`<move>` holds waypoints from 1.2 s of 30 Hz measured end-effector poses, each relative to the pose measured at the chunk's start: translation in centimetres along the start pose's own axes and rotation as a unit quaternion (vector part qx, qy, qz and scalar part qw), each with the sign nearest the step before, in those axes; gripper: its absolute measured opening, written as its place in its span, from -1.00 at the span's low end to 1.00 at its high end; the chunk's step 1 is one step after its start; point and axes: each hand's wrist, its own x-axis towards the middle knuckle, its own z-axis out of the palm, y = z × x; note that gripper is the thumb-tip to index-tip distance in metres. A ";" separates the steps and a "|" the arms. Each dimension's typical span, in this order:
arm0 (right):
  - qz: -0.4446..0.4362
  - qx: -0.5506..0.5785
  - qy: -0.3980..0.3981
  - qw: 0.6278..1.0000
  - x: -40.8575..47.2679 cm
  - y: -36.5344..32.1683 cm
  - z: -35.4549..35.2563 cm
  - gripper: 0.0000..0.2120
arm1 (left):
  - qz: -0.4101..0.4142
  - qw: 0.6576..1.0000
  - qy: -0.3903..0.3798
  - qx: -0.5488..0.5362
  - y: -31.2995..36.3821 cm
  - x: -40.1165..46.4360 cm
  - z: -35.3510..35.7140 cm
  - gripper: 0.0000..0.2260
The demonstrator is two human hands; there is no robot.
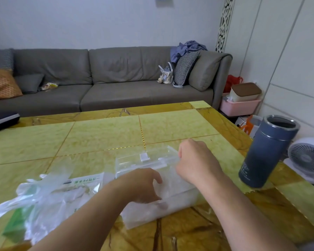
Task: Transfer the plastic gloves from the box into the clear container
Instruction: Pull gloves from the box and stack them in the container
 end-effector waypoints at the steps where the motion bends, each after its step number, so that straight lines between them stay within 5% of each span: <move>1: -0.011 0.005 0.023 1.000 0.1 0.0 -0.2 -0.79 | 0.001 1.000 0.004 0.003 -0.1 0.2 0.2 -0.44; 4: -0.103 0.127 0.080 0.983 0.1 -1.1 -0.2 -0.79 | 0.018 0.999 0.032 0.019 -0.2 0.5 0.8 -0.56; 6: -0.121 0.194 0.015 0.973 -0.2 -2.4 0.6 -0.77 | 0.035 0.997 0.063 0.041 -0.2 0.5 1.0 -0.79; 7: -0.109 0.190 -0.031 0.975 -0.3 -2.8 1.3 -0.78 | 0.045 0.996 0.065 0.047 -0.1 0.4 1.1 -0.75; 10: -0.046 0.114 -0.158 0.980 -0.1 -2.5 3.1 -0.85 | 0.052 0.995 0.046 0.068 0.3 -0.3 0.8 -0.75; 12: -0.023 0.064 -0.220 0.973 0.1 -2.0 3.4 -0.82 | 0.060 0.994 0.038 0.082 0.6 -0.9 0.4 -0.93; 16: 0.006 -0.030 -0.255 0.966 0.3 -1.9 3.4 -0.84 | 0.054 0.994 0.024 0.095 0.0 -1.0 0.2 -0.69; 22: 0.018 -0.140 -0.286 0.948 0.6 -2.6 4.0 -0.78 | 0.078 0.989 -0.015 0.125 -0.5 -1.1 -0.3 -0.73; 27: 0.016 -0.177 -0.327 0.928 0.3 -3.4 3.5 -0.73 | 0.055 0.992 0.091 0.063 0.2 -1.7 -0.7 -0.72; 33: 0.048 -0.152 -0.324 0.933 -0.5 -3.8 3.3 -0.51 | -0.023 0.999 -0.003 0.036 1.1 -1.7 0.6 -0.74; 36: 0.061 -0.148 -0.320 0.934 -0.7 -3.8 3.0 -0.59 | -0.030 0.997 -0.037 0.057 1.3 -1.7 0.3 -0.76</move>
